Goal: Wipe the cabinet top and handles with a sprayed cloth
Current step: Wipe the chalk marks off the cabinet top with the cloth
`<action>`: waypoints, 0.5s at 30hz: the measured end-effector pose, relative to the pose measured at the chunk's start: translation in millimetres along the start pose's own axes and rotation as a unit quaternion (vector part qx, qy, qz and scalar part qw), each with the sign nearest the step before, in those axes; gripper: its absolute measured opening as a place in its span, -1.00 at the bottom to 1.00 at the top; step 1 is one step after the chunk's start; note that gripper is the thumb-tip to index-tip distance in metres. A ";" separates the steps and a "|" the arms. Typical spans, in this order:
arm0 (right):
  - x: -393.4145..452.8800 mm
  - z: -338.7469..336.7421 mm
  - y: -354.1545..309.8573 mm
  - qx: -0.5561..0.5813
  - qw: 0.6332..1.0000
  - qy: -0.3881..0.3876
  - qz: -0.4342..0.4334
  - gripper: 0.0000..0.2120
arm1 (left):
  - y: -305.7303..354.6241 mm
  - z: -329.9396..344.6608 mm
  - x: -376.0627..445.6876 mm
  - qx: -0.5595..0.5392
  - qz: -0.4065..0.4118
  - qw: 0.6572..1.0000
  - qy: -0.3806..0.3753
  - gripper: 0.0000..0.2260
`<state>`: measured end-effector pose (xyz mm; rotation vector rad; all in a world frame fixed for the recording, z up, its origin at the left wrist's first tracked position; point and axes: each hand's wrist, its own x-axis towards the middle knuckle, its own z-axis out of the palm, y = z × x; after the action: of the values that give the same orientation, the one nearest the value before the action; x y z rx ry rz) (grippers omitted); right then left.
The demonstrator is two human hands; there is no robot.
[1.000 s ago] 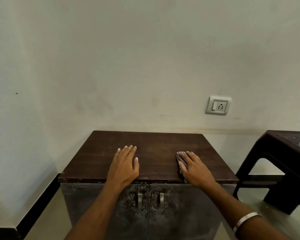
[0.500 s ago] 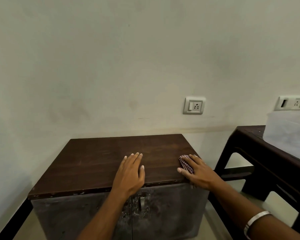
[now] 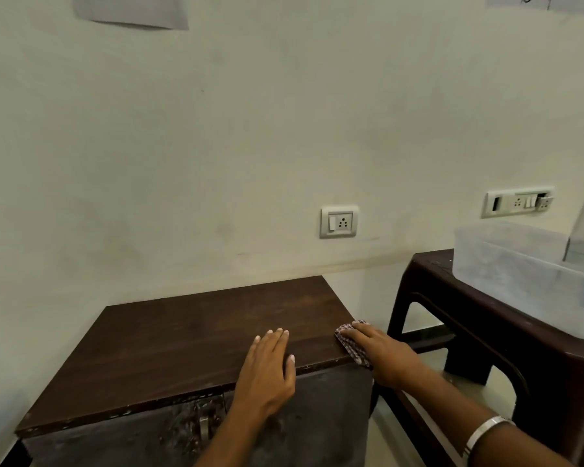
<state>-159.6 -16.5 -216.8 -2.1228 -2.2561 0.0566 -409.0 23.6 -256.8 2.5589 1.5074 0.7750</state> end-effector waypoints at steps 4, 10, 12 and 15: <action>-12.5 -9.4 0.0 -0.022 0.999 0.026 -0.010 -0.29 | 17.6 -3.9 3.6 0.010 0.019 1.000 0.004 -0.48; -24.8 -17.4 7.2 -0.021 0.997 0.073 0.022 -0.41 | 40.7 -4.4 16.9 0.001 0.048 0.999 0.008 -0.49; -30.4 -21.7 13.4 -0.008 0.995 0.090 0.032 -0.44 | 48.8 -2.5 23.1 -0.007 0.059 0.998 0.009 -0.48; -43.5 -33.8 23.4 0.016 0.991 0.125 0.044 -0.47 | 63.4 1.2 30.8 -0.018 0.076 0.997 0.022 -0.38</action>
<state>-131.8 -58.6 -184.7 -2.0806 -2.0087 -0.1602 -345.7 16.9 -226.4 2.6714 1.3086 0.8726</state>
